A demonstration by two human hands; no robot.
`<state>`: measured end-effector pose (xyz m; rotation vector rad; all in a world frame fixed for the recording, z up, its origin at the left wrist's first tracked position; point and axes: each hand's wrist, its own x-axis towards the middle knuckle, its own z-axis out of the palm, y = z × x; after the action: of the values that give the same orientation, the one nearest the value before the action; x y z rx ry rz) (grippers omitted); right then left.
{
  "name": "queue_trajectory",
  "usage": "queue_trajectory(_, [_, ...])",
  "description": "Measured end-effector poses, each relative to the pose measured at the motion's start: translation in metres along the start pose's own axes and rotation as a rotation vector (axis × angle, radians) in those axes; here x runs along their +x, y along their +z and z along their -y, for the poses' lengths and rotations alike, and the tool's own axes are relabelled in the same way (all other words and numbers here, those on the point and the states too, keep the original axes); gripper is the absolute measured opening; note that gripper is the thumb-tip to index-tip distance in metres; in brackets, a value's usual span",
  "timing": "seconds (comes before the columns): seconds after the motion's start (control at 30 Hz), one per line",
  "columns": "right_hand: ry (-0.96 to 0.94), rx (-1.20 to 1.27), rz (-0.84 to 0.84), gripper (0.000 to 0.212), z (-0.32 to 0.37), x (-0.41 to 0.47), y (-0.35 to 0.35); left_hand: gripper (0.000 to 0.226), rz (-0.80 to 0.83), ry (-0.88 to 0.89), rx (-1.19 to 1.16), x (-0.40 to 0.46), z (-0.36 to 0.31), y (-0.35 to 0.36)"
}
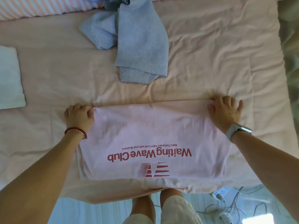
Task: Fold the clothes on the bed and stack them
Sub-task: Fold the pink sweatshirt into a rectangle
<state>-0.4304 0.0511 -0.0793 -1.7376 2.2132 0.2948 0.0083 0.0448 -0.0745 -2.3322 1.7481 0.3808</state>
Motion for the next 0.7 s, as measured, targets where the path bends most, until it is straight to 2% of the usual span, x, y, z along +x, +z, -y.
queue_trajectory(0.07, [0.049,0.023,0.012,0.034,-0.008,0.006,-0.008,0.027,-0.033,-0.032,0.021,0.003,0.002,-0.004])
queue_trajectory(0.17, [0.139,0.145,0.053,0.034,-0.013,0.011,-0.015,0.026,-0.052,-0.173,0.051,-0.005,-0.003,-0.004])
queue_trajectory(0.3, [0.432,0.553,0.026,0.032,-0.014,0.005,-0.014,0.031,-0.069,-0.336,-0.118,-0.014,-0.028,-0.008])
queue_trajectory(0.33, [0.480,0.649,0.017,0.034,-0.015,0.001,-0.013,0.038,-0.064,-0.316,-0.162,-0.019,-0.038,-0.007])
queue_trajectory(0.4, [0.501,0.797,0.005,0.040,-0.019,-0.013,-0.008,0.049,-0.036,-0.169,-0.198,-0.039,-0.062,-0.002])
queue_trajectory(0.5, [0.503,0.913,0.079,0.044,-0.029,-0.044,0.002,0.052,0.017,0.198,-0.174,-0.093,-0.109,0.011])
queue_trajectory(0.57, [0.513,0.930,0.170,0.044,-0.036,-0.067,0.011,0.056,0.115,0.403,-0.065,-0.131,-0.136,0.026])
queue_trajectory(0.63, [0.523,0.975,0.259,0.038,-0.040,-0.088,0.018,0.065,0.233,0.442,0.041,-0.153,-0.151,0.042])
queue_trajectory(0.7, [0.516,1.042,0.317,0.030,-0.043,-0.102,0.020,0.074,0.320,0.382,0.099,-0.160,-0.155,0.057])
